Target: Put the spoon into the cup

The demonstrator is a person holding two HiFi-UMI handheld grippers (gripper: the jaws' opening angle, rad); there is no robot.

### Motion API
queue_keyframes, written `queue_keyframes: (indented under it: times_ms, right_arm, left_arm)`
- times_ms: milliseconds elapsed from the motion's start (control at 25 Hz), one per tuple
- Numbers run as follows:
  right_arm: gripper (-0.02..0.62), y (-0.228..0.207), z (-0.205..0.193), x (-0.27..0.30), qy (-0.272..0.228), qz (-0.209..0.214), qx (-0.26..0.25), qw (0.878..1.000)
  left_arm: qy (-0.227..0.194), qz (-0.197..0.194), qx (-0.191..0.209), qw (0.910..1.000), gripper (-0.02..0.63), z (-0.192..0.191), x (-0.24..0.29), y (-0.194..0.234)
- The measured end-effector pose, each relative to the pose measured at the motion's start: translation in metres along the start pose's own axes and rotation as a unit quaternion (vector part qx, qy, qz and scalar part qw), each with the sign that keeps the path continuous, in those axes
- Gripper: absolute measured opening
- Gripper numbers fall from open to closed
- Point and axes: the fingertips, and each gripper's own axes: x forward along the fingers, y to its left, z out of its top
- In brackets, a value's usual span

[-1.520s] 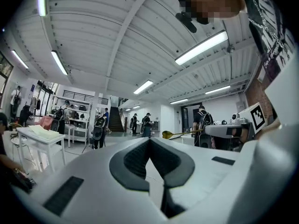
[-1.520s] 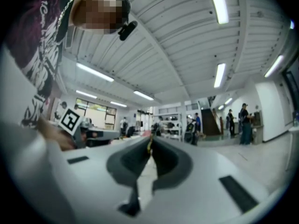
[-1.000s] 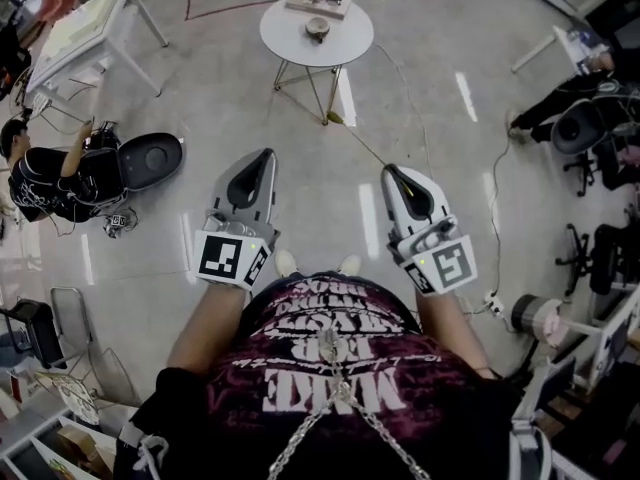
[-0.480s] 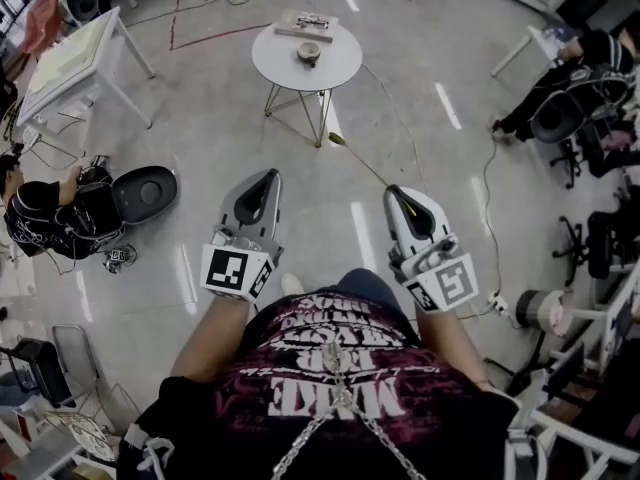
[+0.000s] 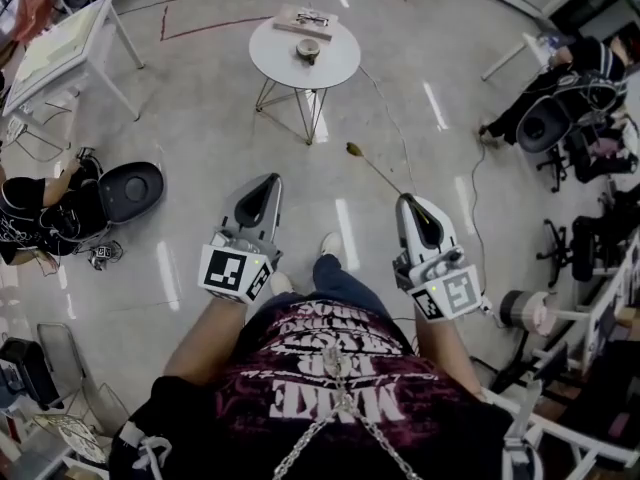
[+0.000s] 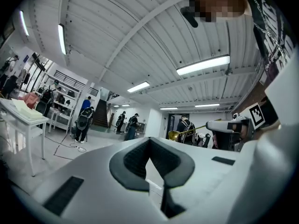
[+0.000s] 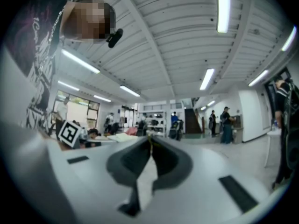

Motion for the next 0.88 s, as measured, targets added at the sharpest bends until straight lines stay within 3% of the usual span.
queue_keyframes:
  times_ms: [320,880]
  right_arm:
    - [0.035,0.002,-0.016,0.013,0.022,0.006,0.008,1.000]
    - [0.035,-0.015,-0.020,0.000,0.031,-0.019,0.007,0.999]
  left_arm:
    - [0.034,0.001,-0.009,0.9994,0.026,-0.028,-0.008,0.005]
    - [0.043,-0.019,-0.014,0.9988,0.026,-0.041,0.012,-0.004]
